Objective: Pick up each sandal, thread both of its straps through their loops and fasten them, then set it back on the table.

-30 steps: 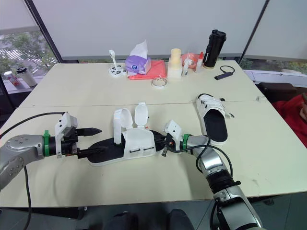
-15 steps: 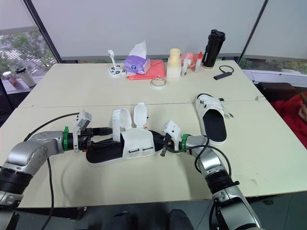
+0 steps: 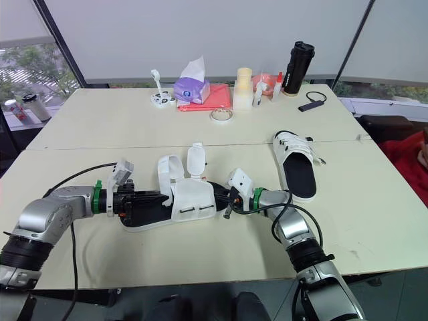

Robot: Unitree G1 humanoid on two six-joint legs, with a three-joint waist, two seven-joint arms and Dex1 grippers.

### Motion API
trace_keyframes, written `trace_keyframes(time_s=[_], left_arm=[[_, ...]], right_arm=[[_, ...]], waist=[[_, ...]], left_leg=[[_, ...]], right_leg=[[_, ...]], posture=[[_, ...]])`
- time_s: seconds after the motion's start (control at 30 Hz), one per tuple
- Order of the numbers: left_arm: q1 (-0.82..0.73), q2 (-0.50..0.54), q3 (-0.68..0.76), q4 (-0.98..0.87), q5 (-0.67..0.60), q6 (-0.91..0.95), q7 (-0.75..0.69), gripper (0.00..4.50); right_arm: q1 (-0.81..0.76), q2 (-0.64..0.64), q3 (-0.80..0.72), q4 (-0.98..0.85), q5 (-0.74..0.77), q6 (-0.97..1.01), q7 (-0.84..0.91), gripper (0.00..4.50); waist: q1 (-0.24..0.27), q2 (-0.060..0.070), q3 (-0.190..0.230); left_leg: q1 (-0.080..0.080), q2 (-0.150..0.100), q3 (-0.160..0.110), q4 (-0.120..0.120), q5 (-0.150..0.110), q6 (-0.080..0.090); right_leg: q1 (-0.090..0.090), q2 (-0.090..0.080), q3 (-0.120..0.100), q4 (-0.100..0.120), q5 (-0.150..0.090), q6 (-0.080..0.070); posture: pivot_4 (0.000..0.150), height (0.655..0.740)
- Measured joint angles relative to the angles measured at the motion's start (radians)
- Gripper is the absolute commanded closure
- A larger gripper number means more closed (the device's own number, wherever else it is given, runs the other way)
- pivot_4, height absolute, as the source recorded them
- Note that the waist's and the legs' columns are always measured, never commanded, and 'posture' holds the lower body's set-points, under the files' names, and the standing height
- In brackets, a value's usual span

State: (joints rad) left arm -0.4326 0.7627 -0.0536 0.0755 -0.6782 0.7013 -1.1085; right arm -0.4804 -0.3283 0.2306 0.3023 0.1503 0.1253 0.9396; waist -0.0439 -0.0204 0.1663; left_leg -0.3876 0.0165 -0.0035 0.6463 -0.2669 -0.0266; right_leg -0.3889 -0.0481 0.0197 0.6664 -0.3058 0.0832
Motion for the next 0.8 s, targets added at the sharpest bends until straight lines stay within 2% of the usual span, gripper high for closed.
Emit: trace_keyframes(time_s=[0.17, 0.33, 0.47, 0.6, 0.8], left_arm=[[-0.096, 0.004, 0.091, -0.003, -0.069, 0.115, 0.003, 4.46], [-0.129, 0.015, 0.165, -0.028, -0.210, 0.312, -0.006, 4.46], [-0.126, -0.030, 0.182, -0.113, -0.268, 0.384, 0.034, 4.46], [-0.060, -0.080, 0.114, -0.185, -0.230, 0.352, 0.068, 4.46], [-0.012, -0.093, 0.065, -0.207, -0.143, 0.265, 0.072, 4.46]], right_arm=[[0.000, 0.002, 0.001, 0.000, 0.000, 0.000, -0.001, 4.50], [0.000, 0.003, 0.000, 0.001, 0.000, 0.000, -0.002, 4.50], [-0.001, 0.005, 0.000, 0.003, 0.000, 0.000, -0.002, 4.50], [-0.001, 0.014, 0.000, 0.005, -0.001, 0.000, -0.006, 4.50], [0.000, 0.015, 0.000, 0.003, -0.005, 0.000, -0.012, 4.50]], waist=[[-0.002, 0.000, 0.000], [-0.002, 0.000, 0.000], [-0.002, 0.000, 0.000], [-0.005, 0.000, 0.000], [-0.004, 0.000, 0.000]], left_leg=[[0.000, 0.000, 0.000, 0.000, 0.000, 0.000], [0.000, 0.000, 0.000, 0.000, 0.000, 0.000], [0.000, 0.000, 0.000, 0.000, 0.000, 0.000], [0.001, 0.000, 0.000, -0.001, 0.000, 0.000], [0.001, 0.000, 0.000, -0.001, 0.000, 0.000]], right_leg=[[0.000, 0.000, 0.000, 0.000, 0.000, 0.000], [0.000, 0.001, 0.000, 0.000, 0.000, 0.000], [0.000, 0.000, 0.000, 0.000, 0.000, 0.000], [0.000, 0.001, 0.001, 0.000, 0.000, 0.000], [0.000, 0.000, 0.001, 0.000, 0.001, -0.001]], posture=[[0.150, 0.7400], [0.150, 0.7400], [0.150, 0.7400], [0.150, 0.7400], [0.150, 0.7400]])
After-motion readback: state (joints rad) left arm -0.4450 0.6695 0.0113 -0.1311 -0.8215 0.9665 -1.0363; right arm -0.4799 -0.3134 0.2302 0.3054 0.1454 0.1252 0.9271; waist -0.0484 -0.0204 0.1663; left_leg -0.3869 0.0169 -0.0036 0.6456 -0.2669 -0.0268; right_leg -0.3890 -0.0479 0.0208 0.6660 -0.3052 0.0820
